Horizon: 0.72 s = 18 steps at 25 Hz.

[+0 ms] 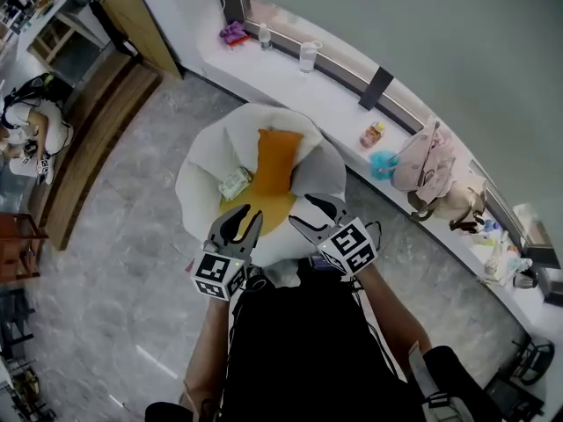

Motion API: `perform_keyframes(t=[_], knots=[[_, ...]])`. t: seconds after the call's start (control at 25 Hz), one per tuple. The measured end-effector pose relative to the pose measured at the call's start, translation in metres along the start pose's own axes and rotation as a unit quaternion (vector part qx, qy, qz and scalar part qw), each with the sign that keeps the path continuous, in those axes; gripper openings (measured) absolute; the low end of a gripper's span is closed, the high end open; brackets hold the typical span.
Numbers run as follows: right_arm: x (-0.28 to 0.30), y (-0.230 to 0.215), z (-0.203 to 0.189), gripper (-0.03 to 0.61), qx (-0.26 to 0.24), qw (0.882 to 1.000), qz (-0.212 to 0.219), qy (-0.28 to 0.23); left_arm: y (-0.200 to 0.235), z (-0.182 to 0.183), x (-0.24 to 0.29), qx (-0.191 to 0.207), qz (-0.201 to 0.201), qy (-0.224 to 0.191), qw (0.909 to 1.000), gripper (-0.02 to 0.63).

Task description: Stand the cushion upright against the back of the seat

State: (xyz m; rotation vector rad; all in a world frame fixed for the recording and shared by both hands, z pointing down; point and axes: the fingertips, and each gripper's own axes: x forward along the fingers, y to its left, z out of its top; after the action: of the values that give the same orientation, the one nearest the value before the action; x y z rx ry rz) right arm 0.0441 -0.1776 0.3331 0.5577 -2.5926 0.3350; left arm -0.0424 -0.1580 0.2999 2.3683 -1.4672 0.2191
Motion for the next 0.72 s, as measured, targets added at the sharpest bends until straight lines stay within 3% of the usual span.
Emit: perform_keyframes(t=[0.4, 0.72], knots=[[0.027, 0.106, 0.023, 0.163, 0.033, 0.999, -0.042, -0.01, 0.039, -0.022, -0.106, -0.039, -0.029, -0.011, 0.9988, 0.06], [0.03, 0.158, 0.007, 0.053, 0.169, 0.983, -0.069, -0.034, 0.051, -0.066, -0.151, -0.058, -0.108, 0.027, 0.9921, 0.031]])
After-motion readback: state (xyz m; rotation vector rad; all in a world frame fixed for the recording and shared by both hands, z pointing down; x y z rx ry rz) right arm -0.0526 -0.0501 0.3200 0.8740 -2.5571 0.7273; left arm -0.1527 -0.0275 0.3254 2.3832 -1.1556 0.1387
